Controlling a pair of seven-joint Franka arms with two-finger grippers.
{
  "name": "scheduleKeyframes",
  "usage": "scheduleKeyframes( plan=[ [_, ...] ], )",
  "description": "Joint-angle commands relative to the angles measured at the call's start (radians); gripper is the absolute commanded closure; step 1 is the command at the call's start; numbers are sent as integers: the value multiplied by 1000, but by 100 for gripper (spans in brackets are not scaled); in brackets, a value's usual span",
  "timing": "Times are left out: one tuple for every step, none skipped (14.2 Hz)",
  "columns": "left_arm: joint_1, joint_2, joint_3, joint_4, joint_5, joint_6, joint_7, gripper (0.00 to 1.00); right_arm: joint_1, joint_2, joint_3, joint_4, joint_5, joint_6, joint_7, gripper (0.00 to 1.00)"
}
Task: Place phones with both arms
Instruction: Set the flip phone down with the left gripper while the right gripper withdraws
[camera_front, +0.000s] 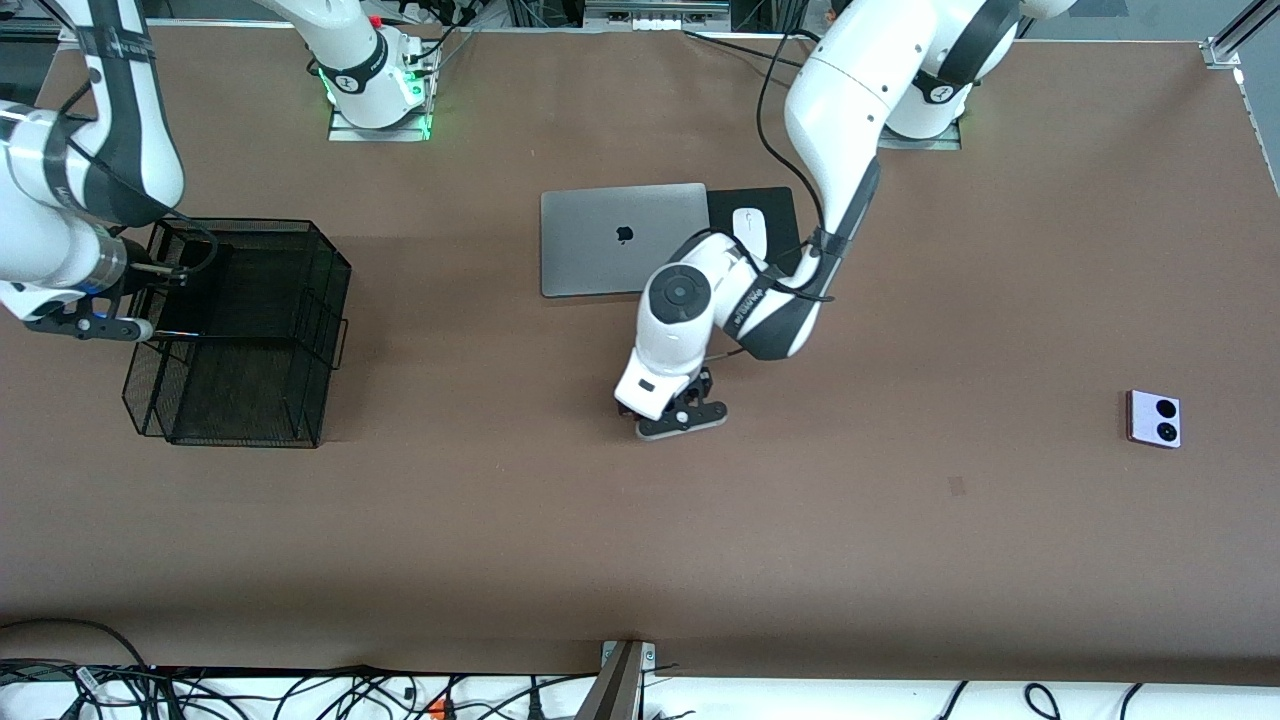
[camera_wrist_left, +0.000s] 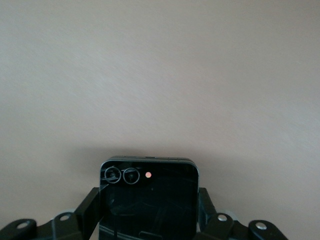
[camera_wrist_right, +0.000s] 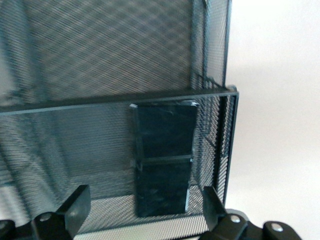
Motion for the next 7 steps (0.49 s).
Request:
scheduleKeyframes(
  plan=[
    [-62,22,27,85,-15,-32,-36,82,33,24,32,131,66,-93,-5,1],
    [-66,27,27,97,-13,-29,-30,82,35,27,52,148,94,-92,-4,1],
    [-74,39,29,114,-13,-23,-23,82,38,33,75,169,130,-93,0,1],
    [-82,52,29,140,-13,-23,9,82,39,45,98,189,161,-93,1,1],
    [-91,68,29,157,-11,-23,54,82,41,47,111,199,180,-93,15,1],
    [-99,77,37,168,-13,-22,88,82,41,48,121,202,186,-93,26,1],
    [-100,86,37,176,-13,-17,107,82,42,48,129,203,188,-93,36,1]
  ],
)
